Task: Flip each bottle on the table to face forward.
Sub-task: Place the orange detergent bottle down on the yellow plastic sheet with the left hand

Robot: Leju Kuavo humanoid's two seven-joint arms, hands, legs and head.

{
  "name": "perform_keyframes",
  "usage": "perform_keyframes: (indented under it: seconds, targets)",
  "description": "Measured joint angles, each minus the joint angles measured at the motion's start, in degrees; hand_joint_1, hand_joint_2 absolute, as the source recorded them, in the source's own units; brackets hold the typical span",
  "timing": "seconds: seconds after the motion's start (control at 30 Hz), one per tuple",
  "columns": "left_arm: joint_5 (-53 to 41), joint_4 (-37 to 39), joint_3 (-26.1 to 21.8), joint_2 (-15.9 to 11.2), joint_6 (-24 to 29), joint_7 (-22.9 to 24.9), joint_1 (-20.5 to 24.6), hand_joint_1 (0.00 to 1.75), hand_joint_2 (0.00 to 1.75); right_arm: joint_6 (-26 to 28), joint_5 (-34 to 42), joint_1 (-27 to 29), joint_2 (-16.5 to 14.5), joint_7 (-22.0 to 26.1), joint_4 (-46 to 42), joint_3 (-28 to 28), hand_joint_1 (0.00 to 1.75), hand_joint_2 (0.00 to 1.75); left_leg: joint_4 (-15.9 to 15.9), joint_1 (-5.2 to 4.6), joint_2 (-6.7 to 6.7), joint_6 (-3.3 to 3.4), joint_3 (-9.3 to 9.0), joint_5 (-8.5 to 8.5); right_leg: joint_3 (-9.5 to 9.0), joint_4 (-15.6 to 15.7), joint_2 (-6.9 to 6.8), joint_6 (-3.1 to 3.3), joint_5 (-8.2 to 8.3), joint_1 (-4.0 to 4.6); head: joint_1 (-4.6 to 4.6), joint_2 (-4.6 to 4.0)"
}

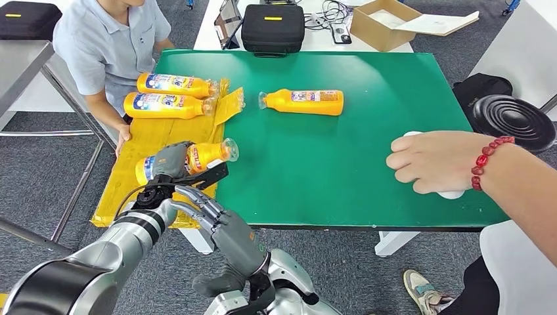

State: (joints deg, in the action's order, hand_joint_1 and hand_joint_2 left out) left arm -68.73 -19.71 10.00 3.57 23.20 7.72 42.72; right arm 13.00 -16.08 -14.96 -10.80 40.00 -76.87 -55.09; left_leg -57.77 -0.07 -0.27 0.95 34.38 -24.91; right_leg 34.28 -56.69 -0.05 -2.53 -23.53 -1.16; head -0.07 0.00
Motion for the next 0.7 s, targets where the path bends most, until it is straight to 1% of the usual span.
perform_keyframes:
  seconds: [0.03, 0.1, 0.13, 0.2, 0.3, 0.4, 0.53, 0.7]
  targets:
    - [-0.21, 0.13, 0.17, 0.07, -1.05, -0.03, 0.15, 1.2, 1.75, -0.01, 0.14, -0.02, 0.0, 0.0, 0.01, -0.02, 0.0, 0.0, 0.0, 0.0, 0.0, 0.0, -0.04, -0.01, -0.04, 0.0, 0.0, 0.0, 0.0, 0.0, -0.01, 0.0]
    - [-0.57, 0.29, 0.43, 0.22, -3.19, -0.21, 0.44, 0.49, 1.75, -0.03, 0.41, -0.05, 0.0, 0.0, 0.04, -0.04, 0.0, 0.0, 0.01, 0.0, 0.0, 0.0, -0.12, -0.01, -0.11, 0.0, 0.0, 0.01, 0.0, 0.0, -0.01, 0.0]
    - [-0.65, 0.3, 0.57, 0.26, -4.06, -0.39, 0.54, 0.35, 1.75, -0.04, 0.47, -0.05, 0.0, 0.0, 0.06, -0.05, 0.0, 0.0, 0.01, 0.0, 0.0, -0.01, -0.15, -0.01, -0.14, 0.0, 0.0, 0.01, -0.01, 0.01, -0.01, 0.0]
    - [-0.76, 0.32, 0.84, 0.39, -5.72, -0.86, 0.55, 0.19, 1.75, -0.04, 0.51, -0.05, -0.01, 0.0, 0.16, -0.06, 0.0, 0.0, 0.02, 0.01, 0.0, -0.01, -0.19, -0.01, -0.17, 0.0, 0.0, 0.01, -0.01, 0.01, -0.01, 0.0]
    - [-1.61, 0.45, 1.42, 0.88, -7.84, -1.36, 0.06, 0.08, 1.75, -0.04, 0.51, -0.05, 0.0, 0.0, 0.48, -0.06, 0.0, 0.0, 0.02, 0.01, 0.0, 0.0, -0.2, 0.0, -0.19, 0.0, 0.0, 0.01, -0.01, 0.0, 0.01, 0.0]
    - [-2.47, 0.54, 2.09, 1.52, -8.86, -1.46, -0.43, 0.0, 1.75, -0.03, 0.46, -0.04, -0.02, 0.0, 0.87, -0.06, 0.0, 0.0, 0.02, 0.0, -0.07, 0.01, -0.19, 0.01, -0.23, 0.0, -0.04, 0.0, -0.01, -0.01, 0.01, 0.0]
    - [-2.41, 0.55, 2.64, 1.84, -9.86, -1.74, -0.53, 0.0, 1.75, 0.02, 0.36, -0.04, -0.02, 0.0, 1.43, -0.05, 0.0, 0.0, 0.02, -0.01, -0.17, 0.01, -0.2, 0.01, -0.27, 0.01, -0.07, 0.0, -0.02, -0.02, 0.01, 0.0]
    - [0.33, 0.52, 2.6, 2.26, -12.2, -4.05, -0.45, 0.0, 1.75, 0.11, 0.22, -0.04, -0.02, 0.0, 2.14, -0.04, 0.0, 0.0, 0.02, -0.01, -0.25, 0.01, -0.35, 0.01, -0.45, 0.01, -0.18, 0.01, -0.02, -0.02, 0.0, 0.0]
